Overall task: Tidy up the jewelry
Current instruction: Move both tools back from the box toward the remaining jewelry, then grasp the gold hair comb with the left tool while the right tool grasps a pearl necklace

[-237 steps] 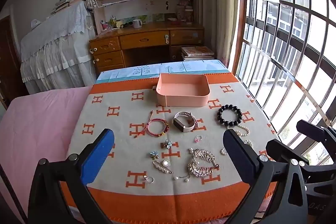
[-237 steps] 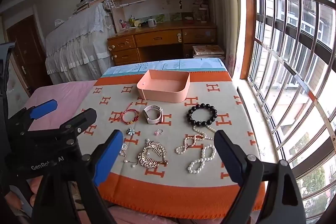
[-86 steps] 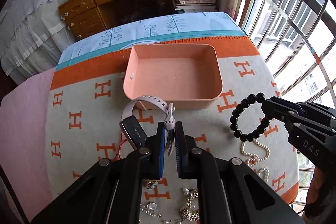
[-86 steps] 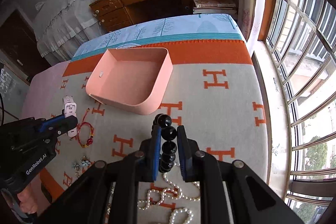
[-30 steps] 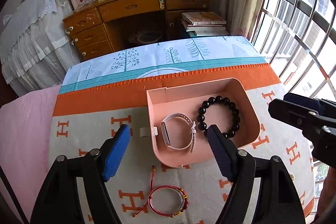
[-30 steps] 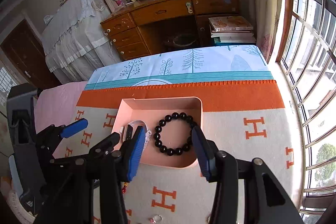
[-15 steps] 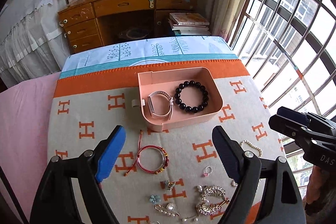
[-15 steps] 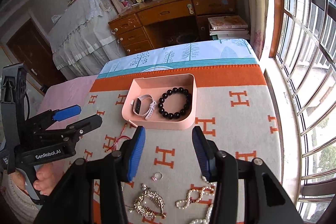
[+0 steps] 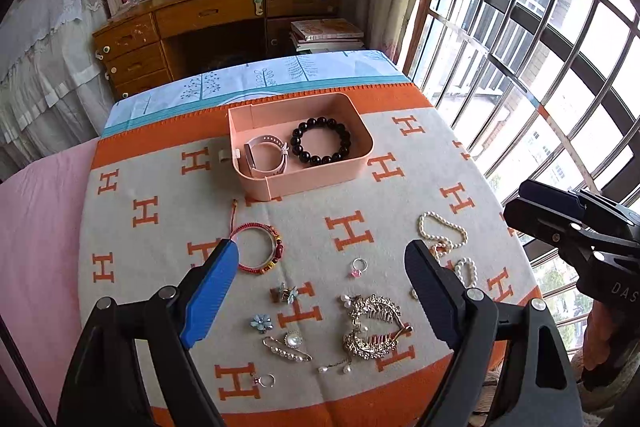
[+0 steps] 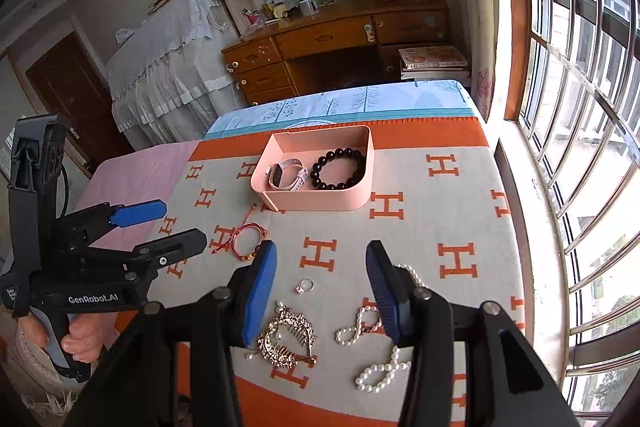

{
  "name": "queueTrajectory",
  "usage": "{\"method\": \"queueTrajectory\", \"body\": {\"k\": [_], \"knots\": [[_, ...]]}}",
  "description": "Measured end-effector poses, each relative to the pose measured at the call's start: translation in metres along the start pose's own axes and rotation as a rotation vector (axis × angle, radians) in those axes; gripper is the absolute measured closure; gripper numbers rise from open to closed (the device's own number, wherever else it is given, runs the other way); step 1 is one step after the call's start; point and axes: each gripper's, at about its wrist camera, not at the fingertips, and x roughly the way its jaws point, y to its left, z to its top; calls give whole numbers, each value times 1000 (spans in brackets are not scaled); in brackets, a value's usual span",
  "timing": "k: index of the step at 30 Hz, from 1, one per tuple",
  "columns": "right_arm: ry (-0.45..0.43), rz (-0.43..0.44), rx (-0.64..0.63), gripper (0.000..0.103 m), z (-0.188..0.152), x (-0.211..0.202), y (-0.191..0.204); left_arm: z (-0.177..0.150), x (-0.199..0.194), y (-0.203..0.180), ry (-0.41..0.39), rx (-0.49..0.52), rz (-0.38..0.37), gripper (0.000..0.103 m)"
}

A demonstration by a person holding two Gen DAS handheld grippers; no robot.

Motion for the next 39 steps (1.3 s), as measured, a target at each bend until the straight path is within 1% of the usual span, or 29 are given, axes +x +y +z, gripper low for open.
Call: {"method": "queueTrajectory", "body": {"k": [5, 8, 10, 13, 16, 19, 23, 24, 25, 26, 27, 30, 32, 34, 35, 37, 39], "knots": [[-18, -72, -7, 56, -22, -5, -3, -26, 15, -7, 18, 8, -10, 19], [2, -115, -6, 56, -37, -2, -10, -40, 26, -8, 22, 14, 0, 19], [18, -149, 1, 56, -47, 0, -15, -48, 35, -8, 42, 14, -9, 19], [68, -152, 40, 56, -64, 8, -27, -61, 52, -9, 87, 17, -32, 19], [133, -149, 94, 56, -82, 20, -41, -73, 67, -14, 122, 37, -38, 19], [168, -166, 127, 56, -95, 29, -53, -82, 82, -17, 159, 38, -55, 21], [207, -136, 189, 56, -108, 38, -66, -87, 94, -22, 179, 55, -27, 31], [212, -134, 197, 56, -110, 39, -67, -88, 97, -22, 181, 60, -19, 36], [216, -128, 203, 56, -112, 41, -69, -89, 100, -23, 188, 62, -13, 44], [218, -120, 208, 56, -113, 42, -69, -89, 103, -23, 200, 60, -13, 47], [220, -113, 211, 56, -113, 42, -70, -89, 107, -23, 214, 55, -16, 54], [224, -103, 210, 56, -116, 44, -70, -89, 115, -25, 242, 49, -18, 62], [227, -97, 212, 56, -117, 45, -71, -88, 115, -27, 237, 53, -12, 66], [232, -92, 216, 56, -119, 47, -73, -86, 117, -28, 240, 51, -28, 76], [235, -89, 219, 56, -120, 48, -75, -86, 118, -29, 241, 51, -31, 78], [242, -82, 226, 56, -120, 50, -77, -84, 119, -32, 244, 53, -35, 87], [247, -74, 230, 56, -121, 52, -78, -84, 120, -34, 244, 58, -27, 92]]}}
